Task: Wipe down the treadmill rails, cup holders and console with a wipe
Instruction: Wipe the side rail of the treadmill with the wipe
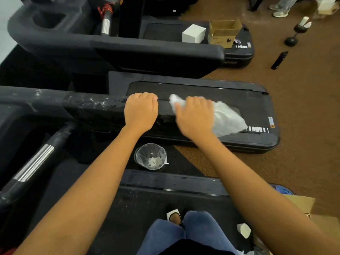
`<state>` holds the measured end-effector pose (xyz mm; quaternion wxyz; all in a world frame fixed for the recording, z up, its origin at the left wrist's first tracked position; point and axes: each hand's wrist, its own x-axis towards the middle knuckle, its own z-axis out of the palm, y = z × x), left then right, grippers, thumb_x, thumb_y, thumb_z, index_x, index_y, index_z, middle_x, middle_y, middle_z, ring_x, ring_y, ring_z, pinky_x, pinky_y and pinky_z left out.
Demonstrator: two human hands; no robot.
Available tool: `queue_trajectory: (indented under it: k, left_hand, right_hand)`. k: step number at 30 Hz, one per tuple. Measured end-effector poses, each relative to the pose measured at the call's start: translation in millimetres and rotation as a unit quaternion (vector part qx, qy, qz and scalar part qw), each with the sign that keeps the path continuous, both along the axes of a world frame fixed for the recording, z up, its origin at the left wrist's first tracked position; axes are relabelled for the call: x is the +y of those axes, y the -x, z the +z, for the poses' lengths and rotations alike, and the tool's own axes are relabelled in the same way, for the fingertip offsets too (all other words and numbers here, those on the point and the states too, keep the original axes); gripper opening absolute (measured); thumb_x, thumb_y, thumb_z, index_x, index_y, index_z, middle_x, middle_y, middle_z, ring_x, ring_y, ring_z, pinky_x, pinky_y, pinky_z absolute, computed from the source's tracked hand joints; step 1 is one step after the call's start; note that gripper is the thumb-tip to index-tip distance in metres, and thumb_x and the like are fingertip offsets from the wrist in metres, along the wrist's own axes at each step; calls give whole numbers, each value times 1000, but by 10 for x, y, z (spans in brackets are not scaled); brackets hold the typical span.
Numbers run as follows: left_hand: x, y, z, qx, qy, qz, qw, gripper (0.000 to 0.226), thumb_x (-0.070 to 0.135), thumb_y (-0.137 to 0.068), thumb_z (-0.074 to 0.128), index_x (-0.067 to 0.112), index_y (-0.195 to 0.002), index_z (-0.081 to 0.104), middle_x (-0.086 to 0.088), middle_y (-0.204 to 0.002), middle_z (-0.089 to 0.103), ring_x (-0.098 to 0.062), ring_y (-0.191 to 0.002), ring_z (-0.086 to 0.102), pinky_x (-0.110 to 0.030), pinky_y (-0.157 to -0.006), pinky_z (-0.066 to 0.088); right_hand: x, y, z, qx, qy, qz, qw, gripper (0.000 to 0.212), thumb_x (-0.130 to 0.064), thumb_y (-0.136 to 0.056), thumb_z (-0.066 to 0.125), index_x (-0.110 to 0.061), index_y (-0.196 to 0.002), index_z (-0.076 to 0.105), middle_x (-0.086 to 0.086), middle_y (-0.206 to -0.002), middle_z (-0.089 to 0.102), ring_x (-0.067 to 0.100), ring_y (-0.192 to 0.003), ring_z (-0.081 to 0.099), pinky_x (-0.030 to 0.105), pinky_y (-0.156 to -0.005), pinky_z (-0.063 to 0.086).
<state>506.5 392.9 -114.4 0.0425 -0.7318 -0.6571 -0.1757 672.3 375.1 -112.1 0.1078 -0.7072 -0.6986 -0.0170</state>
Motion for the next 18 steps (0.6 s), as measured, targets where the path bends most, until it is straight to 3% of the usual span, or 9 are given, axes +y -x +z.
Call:
queue_trajectory:
  k: [3,6,9,12,14,18]
  left_hand:
    - [9,11,6,10,11,4,1000,41,22,-96,26,14,-73,59,-1,-68,59,-20,-65,52,-40,-72,43]
    - [21,31,6,2,9,-2,1000,48,26,-98,22,14,-87,67,-1,-74,64,-20,-68,54,-38,-74,43]
    - [27,38,-2,-1,6,-7,1000,58,30,-96,14,14,-93,70,-1,-76,66,-20,-70,56,-38,-78,44]
    - [29,25,-7,2,2,-6,1000,51,27,-98,20,14,-96,70,-1,-81,68,-21,-73,58,-37,-80,43]
    - [13,14,-13,6,-2,-7,1000,47,25,-100,24,15,-89,69,0,-75,64,-19,-69,55,-37,-79,44]
    - [17,16,-20,19,-1,0,1000,45,25,-99,24,18,-82,65,3,-71,60,-17,-67,54,-33,-72,40]
  right_hand:
    - [-9,343,39,4,3,114,994,49,-43,-98,26,-8,-101,60,9,-97,65,30,-92,59,43,-87,41]
    - [-25,-102,39,1,-14,184,983,32,-33,-99,33,-11,-99,55,7,-95,61,30,-88,57,42,-80,44]
    - [-105,-697,-2,-7,-26,78,997,33,-36,-97,29,-13,-82,47,5,-81,53,30,-80,54,39,-74,39]
    - [-129,-633,-56,4,-31,-44,999,43,-39,-98,28,-8,-92,57,11,-93,62,32,-94,55,44,-93,37]
    - [-74,-290,-19,-5,-29,-38,999,41,-36,-98,32,-5,-97,59,14,-98,63,35,-98,55,47,-96,38]
    - [-92,281,-37,13,-2,65,998,51,-43,-97,25,-6,-112,57,9,-108,63,29,-104,55,43,-99,38]
